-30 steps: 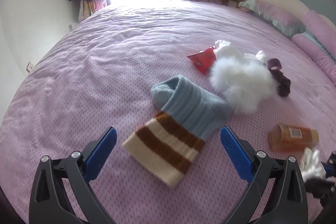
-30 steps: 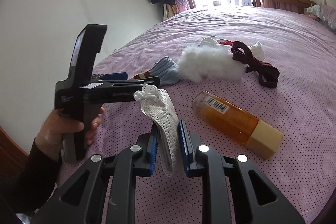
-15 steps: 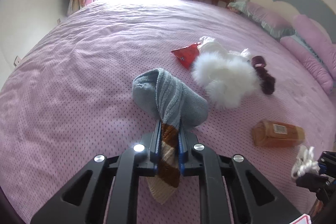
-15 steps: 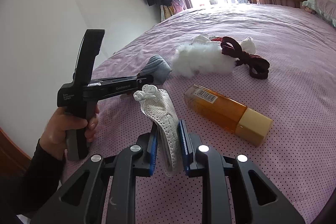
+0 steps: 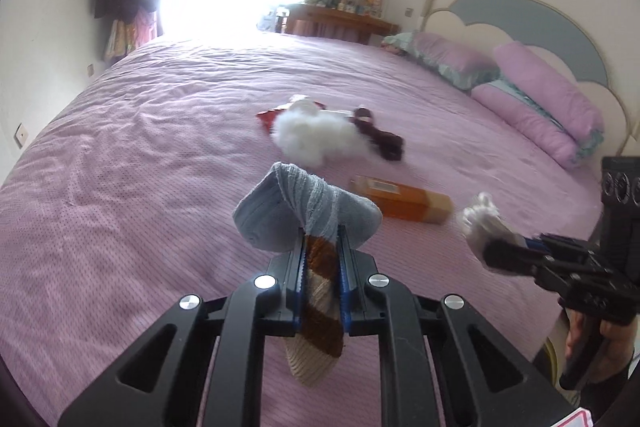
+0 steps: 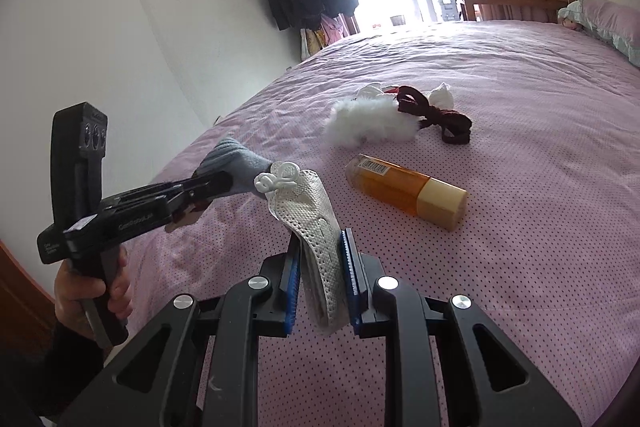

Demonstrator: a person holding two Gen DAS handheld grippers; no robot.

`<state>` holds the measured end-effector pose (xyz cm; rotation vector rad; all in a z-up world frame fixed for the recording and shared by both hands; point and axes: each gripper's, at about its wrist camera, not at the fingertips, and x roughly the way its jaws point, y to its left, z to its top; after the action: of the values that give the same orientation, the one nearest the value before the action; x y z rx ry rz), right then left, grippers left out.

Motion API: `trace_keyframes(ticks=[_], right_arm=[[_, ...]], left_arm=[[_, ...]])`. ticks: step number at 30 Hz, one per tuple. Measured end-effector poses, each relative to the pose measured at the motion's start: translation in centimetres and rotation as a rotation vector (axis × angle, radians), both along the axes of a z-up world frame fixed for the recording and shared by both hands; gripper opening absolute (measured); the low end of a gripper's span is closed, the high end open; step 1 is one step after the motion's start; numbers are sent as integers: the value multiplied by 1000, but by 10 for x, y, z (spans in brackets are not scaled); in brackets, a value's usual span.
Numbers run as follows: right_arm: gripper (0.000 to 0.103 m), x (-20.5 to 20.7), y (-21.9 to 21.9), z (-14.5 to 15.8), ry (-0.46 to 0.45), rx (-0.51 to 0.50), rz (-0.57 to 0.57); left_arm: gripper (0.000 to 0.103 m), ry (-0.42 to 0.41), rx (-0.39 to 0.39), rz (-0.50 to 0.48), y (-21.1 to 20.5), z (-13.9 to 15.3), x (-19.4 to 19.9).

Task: Collect trash
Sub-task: 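Carry the striped sock and lace insole with both tools over the yellow bin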

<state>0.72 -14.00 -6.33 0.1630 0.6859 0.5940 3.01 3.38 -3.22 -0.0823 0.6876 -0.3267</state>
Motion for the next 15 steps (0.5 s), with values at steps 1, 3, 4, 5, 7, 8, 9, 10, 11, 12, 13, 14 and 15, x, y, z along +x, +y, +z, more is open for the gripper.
trace_keyframes(ticks=[1,3,4,5,7,8,9,10,11,12,13,14,15], right_arm=[[20,-5,-5,2,-5,1,-8],[20,-18,-15,5,-14,5,-23],[20,-23,-20,6,-18,6,-31],[19,-30,-26,7,-23,5,-44],[20,-44,-38,8,-27,4,-62],[20,-52,-45,8,-31,2,-77],[20,-60,-53,8,-35,1,-92],[20,-68,-60,7,-36,1,-108],[20,-76,-68,5,-36,4,-123],[20,-83,-75,4,-38,7,-137],[20,-92,-84,3,-39,9,-157],[20,-100,-93,3,-40,12,-178],[20,-109,-101,2,-44,18,-199]], left_arm=[[14,-2,-8,-14,-5,2,-7],[14,6,-14,-60,-18,3,-19],[14,9,-13,-85,-27,3,-27],[14,14,-11,-107,-34,2,-32],[14,17,-8,-145,-50,1,-44],[14,21,-5,-174,-61,0,-50],[14,21,-6,-197,-71,-1,-56],[14,20,-9,-221,-80,-1,-62],[14,23,-11,-252,-92,-1,-68],[14,25,-13,-277,-102,-2,-73],[14,26,-15,-297,-112,-3,-77],[14,32,-17,-330,-125,-4,-83],[14,37,-18,-353,-135,-7,-86]])
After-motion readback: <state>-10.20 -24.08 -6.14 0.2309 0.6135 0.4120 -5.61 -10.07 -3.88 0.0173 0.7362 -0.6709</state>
